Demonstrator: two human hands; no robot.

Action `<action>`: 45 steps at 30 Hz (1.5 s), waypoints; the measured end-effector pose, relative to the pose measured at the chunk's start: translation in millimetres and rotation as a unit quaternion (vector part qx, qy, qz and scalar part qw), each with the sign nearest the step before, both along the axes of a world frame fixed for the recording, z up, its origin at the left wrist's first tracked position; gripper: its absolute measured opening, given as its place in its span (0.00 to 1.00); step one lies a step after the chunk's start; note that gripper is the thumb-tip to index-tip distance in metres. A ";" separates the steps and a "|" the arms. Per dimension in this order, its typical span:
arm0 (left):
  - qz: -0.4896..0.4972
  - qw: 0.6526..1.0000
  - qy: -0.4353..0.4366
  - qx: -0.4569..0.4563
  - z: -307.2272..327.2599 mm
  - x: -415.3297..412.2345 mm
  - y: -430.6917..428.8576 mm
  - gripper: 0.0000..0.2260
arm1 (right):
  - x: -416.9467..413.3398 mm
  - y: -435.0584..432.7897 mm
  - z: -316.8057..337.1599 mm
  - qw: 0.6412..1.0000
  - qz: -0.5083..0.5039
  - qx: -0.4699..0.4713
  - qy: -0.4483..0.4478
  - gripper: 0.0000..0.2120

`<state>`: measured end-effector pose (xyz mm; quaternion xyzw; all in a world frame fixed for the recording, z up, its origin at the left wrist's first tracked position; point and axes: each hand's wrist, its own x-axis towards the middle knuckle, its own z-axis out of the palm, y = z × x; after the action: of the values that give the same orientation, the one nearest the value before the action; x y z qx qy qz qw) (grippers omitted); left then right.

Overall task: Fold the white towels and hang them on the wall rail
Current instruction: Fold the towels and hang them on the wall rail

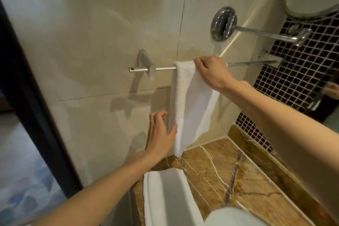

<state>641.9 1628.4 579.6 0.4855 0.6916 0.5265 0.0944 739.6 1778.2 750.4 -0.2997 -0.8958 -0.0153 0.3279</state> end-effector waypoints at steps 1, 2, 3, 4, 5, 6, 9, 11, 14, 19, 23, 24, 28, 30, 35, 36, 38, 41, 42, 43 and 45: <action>-0.005 0.999 -0.027 -0.020 -10.4 -1.0 3.3 0.21 | -0.8 1.4 -1.2 1.000 0.005 -0.001 0.006 0.20; -0.010 0.998 -0.048 -0.041 -21.0 -1.0 6.3 0.21 | -1.4 2.9 -2.5 1.000 0.008 0.000 0.013 0.20; -0.015 0.996 -0.064 -0.059 -30.5 -0.3 8.4 0.20 | -1.8 4.2 -3.9 1.000 0.007 0.002 0.020 0.20; -0.018 0.994 -0.076 -0.074 -39.1 0.5 10.6 0.20 | -1.7 4.5 -5.1 1.000 0.006 0.007 0.026 0.20; -0.020 0.992 -0.086 -0.086 -46.0 1.3 12.9 0.19 | -1.2 4.1 -6.2 0.999 0.005 0.013 0.030 0.20; -0.020 0.991 -0.094 -0.096 -51.4 1.6 16.1 0.19 | -0.6 3.4 -7.4 0.999 0.006 0.020 0.034 0.20; -0.004 0.988 -0.102 -0.112 -58.5 2.3 27.3 0.19 | 1.9 1.6 -10.1 0.998 0.023 0.038 0.047 0.19; 0.000 0.988 -0.103 -0.115 -61.9 2.0 36.4 0.19 | 2.3 2.5 -11.3 0.997 0.032 0.047 0.056 0.19; 0.004 0.986 -0.106 -0.131 -67.7 2.4 48.4 0.20 | 1.8 6.8 -12.7 0.996 0.036 0.057 0.065 0.19; 0.034 0.984 -0.087 -0.155 -72.5 3.9 60.5 0.19 | 1.5 9.9 -14.4 0.994 0.051 0.055 0.076 0.20; 0.059 0.984 -0.086 -0.143 -73.3 -0.7 62.2 0.19 | 3.0 11.5 -13.1 0.995 0.057 0.041 0.068 0.21; 0.057 0.985 -0.088 -0.140 -74.1 -1.4 62.2 0.18 | 4.2 11.3 -10.9 0.996 0.055 0.033 0.062 0.21; 0.041 0.985 -0.106 -0.130 -79.8 -5.4 58.0 0.18 | 2.8 2.6 0.4 0.997 0.056 0.022 0.040 0.19; 0.030 0.985 -0.112 -0.128 -87.0 -7.2 54.1 0.17 | -2.7 -4.8 0.8 0.997 0.063 0.031 0.045 0.18; 0.032 0.983 -0.134 -0.122 -95.3 -9.6 49.5 0.15 | -13.3 -10.0 -8.5 0.994 0.071 0.072 0.037 0.20; 0.033 0.983 -0.134 -0.124 -95.1 -10.3 50.4 0.15 | -12.5 -9.3 -8.9 0.994 0.071 0.076 0.040 0.20; 0.042 0.983 -0.127 -0.128 -95.2 -12.2 52.1 0.15 | -10.3 -8.7 -9.1 0.993 0.078 0.077 0.039 0.19; 0.054 0.981 -0.137 -0.129 -95.1 -11.3 52.8 0.13 | -8.8 -11.4 -8.7 0.992 0.088 0.074 0.043 0.18; 0.055 0.980 -0.144 -0.127 -95.8 -10.6 53.0 0.11 | -8.2 -12.0 -8.9 0.992 0.087 0.074 0.047 0.17; 0.057 0.979 -0.150 -0.123 -96.2 -10.0 52.8 0.09 | -7.8 -12.2 -8.9 0.992 0.086 0.073 0.048 0.17; 0.058 0.979 -0.157 -0.116 -98.2 -9.0 51.8 0.07 | -6.8 -12.7 -7.8 0.993 0.084 0.068 0.044 0.16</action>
<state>632.9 1680.1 481.4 0.3411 0.7513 0.5174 0.2268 732.8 1765.5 742.6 -0.2003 -0.8995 -0.0354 0.3867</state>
